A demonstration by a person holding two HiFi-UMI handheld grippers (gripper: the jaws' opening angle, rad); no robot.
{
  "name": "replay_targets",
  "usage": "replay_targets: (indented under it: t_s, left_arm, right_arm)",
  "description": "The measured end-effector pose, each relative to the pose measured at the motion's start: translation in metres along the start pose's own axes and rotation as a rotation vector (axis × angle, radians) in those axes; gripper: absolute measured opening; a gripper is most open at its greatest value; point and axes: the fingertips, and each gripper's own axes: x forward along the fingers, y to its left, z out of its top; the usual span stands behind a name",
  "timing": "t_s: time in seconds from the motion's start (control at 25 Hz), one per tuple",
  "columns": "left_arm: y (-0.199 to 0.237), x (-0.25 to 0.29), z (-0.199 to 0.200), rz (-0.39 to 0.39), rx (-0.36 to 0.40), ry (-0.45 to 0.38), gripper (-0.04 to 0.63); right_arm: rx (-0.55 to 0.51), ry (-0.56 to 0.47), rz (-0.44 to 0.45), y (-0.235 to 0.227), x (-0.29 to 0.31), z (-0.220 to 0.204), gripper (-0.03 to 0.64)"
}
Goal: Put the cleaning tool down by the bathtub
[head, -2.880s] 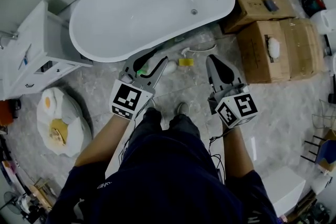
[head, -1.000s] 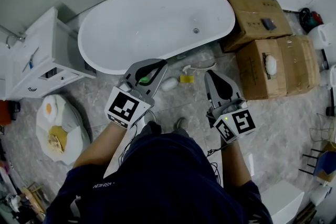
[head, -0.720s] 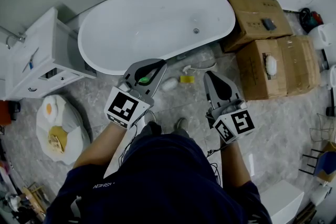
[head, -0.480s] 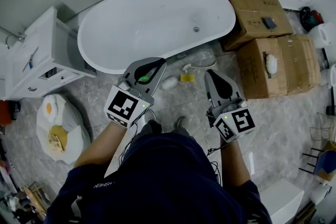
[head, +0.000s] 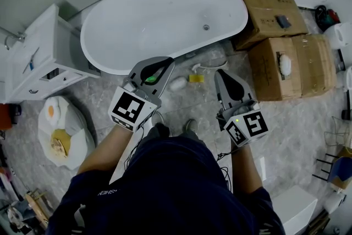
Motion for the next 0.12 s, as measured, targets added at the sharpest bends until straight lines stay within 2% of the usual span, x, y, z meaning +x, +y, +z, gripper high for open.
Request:
replay_targets:
  t_s: [0.12]
  left_arm:
    - [-0.0003, 0.0009, 0.0007, -0.003, 0.000, -0.004, 0.036]
  right_arm:
    - [0.000, 0.003, 0.000, 0.0005, 0.0007, -0.0013, 0.003]
